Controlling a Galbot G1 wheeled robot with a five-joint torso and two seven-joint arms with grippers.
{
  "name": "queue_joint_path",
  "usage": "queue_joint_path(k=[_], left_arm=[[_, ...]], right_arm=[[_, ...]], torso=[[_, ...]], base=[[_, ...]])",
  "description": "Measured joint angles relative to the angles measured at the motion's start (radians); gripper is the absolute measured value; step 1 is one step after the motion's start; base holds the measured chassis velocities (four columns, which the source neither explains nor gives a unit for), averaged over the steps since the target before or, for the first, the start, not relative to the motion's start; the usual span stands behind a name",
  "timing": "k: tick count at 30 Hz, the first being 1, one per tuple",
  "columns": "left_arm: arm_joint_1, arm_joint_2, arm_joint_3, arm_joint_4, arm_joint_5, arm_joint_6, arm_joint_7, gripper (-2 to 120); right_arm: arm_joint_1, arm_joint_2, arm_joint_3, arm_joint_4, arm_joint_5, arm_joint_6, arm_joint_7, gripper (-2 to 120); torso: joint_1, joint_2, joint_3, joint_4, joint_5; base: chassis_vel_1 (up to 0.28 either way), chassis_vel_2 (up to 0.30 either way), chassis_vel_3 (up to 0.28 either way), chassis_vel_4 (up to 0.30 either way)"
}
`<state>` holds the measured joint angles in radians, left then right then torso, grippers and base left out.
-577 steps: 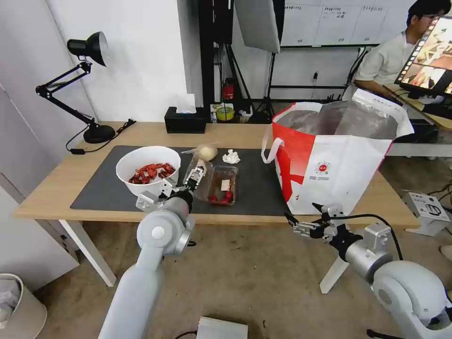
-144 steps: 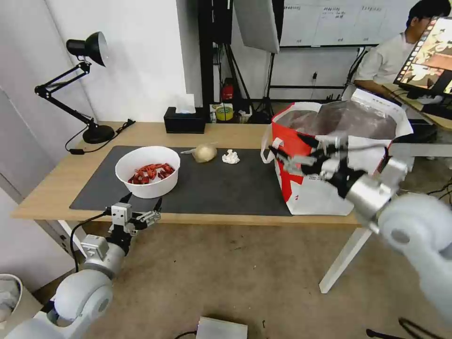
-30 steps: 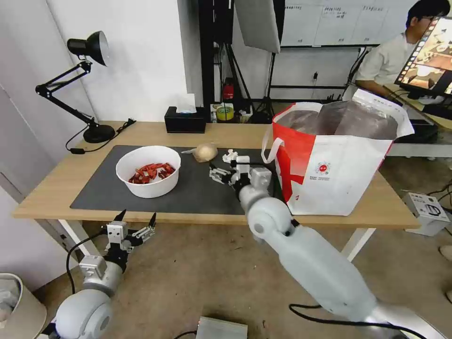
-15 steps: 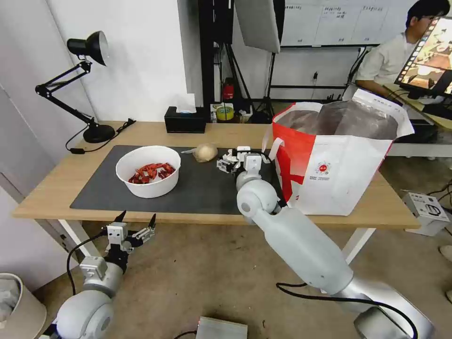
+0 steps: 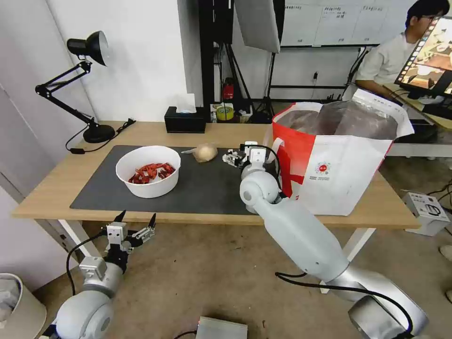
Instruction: Pick up the trash from the table and place it into the takeout bag.
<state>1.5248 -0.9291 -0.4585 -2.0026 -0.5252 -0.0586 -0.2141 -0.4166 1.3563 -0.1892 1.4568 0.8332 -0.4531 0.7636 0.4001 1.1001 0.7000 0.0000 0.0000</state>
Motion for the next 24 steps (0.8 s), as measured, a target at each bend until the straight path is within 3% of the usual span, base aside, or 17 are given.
queue_joint_path(k=[24], left_arm=[[-0.011,-0.002,0.014,0.009,0.003,-0.002,-0.002,100]], right_arm=[[0.043,0.059,0.031,-0.150,-0.014,-0.014,0.005,100]], torso=[[0.000,0.000,0.000,-0.0001,0.0000]], base=[[0.000,0.000,0.000,0.000]])
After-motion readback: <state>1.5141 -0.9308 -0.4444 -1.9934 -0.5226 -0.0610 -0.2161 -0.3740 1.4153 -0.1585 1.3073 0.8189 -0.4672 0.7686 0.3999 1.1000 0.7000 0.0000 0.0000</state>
